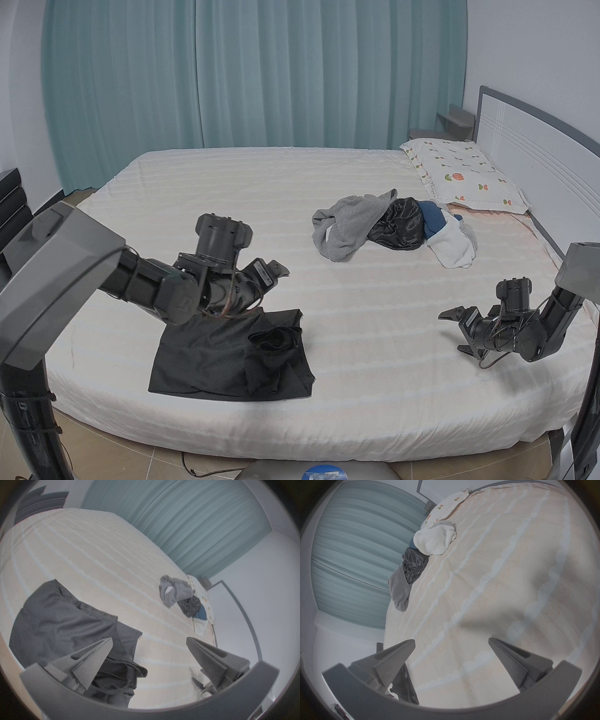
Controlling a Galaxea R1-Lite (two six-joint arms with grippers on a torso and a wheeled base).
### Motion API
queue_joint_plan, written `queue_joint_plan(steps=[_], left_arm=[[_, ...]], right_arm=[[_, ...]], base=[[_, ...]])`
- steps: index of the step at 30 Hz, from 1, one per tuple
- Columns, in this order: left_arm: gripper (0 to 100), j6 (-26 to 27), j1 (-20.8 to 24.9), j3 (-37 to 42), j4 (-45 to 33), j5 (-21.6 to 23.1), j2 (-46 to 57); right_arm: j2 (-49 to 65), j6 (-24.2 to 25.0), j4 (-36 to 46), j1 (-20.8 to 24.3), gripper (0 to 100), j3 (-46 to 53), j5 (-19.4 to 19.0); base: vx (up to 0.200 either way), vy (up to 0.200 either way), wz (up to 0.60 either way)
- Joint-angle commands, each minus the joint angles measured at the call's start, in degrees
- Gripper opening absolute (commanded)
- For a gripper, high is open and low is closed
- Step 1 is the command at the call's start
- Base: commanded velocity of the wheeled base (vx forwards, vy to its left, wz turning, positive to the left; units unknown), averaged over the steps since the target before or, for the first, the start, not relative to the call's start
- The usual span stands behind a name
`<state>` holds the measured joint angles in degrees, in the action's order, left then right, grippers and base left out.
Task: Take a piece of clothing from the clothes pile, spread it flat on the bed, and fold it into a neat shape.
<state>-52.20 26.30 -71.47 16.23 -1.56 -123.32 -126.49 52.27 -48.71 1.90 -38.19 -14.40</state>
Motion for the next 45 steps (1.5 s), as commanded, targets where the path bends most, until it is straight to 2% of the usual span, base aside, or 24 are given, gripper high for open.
queue_joint_plan(steps=[1, 8, 12, 17, 19, 21, 26, 31, 36, 45], left_arm=[[100, -0.4, -3.4, 3.2, 0.4, 0.9, 3.4], [100, -0.6, -7.6, 7.7, 0.6, 1.2, 3.1], [100, -3.3, -11.4, 11.0, 0.8, 4.8, 3.3], [100, -5.5, -13.7, 15.0, 1.4, 7.6, 4.2], [100, -5.5, -14.3, 16.8, 2.5, 8.9, 4.6], [100, -7.4, -16.1, 20.5, 7.6, 11.8, 4.1], [100, -8.8, -19.1, 23.6, 13.4, 13.4, 3.9], [100, -8.7, -20.3, 24.2, 13.7, 14.8, 3.3], [100, -8.5, -20.7, 24.3, 13.7, 16.2, 2.6], [100, -8.4, -20.5, 24.7, 13.7, 16.4, 2.2]], right_arm=[[-0.1, -0.1, 0.0, -0.1, 100, 0.0, 0.0], [-0.2, -0.1, 0.0, 0.0, 100, 0.0, 0.0], [-0.5, -0.2, 0.0, 0.6, 100, 0.0, 0.0], [-0.2, -0.2, -0.1, 2.6, 100, 0.5, 0.5], [0.1, -0.7, -0.1, 3.4, 100, 0.6, 0.8], [0.5, -0.9, 0.0, 4.7, 100, 0.9, 2.3], [0.2, -0.9, 0.0, 6.2, 100, 0.8, 5.3], [0.9, -1.1, 0.7, 7.9, 100, 0.1, 6.8], [1.2, -2.8, 2.7, 11.2, 100, -1.8, 11.7], [4.1, -4.5, 12.1, 15.7, 100, -7.3, 13.3]], base=[[0.0, 0.0, 0.0], [0.0, 0.0, 0.0], [0.0, 0.0, 0.0], [0.0, 0.2, 0.0], [0.0, 0.2, 0.0], [0.0, 0.2, 0.0], [0.0, 0.2, 0.0], [0.0, 0.2, 0.0], [0.0, 0.2, 0.0], [0.0, 0.2, 0.0]])
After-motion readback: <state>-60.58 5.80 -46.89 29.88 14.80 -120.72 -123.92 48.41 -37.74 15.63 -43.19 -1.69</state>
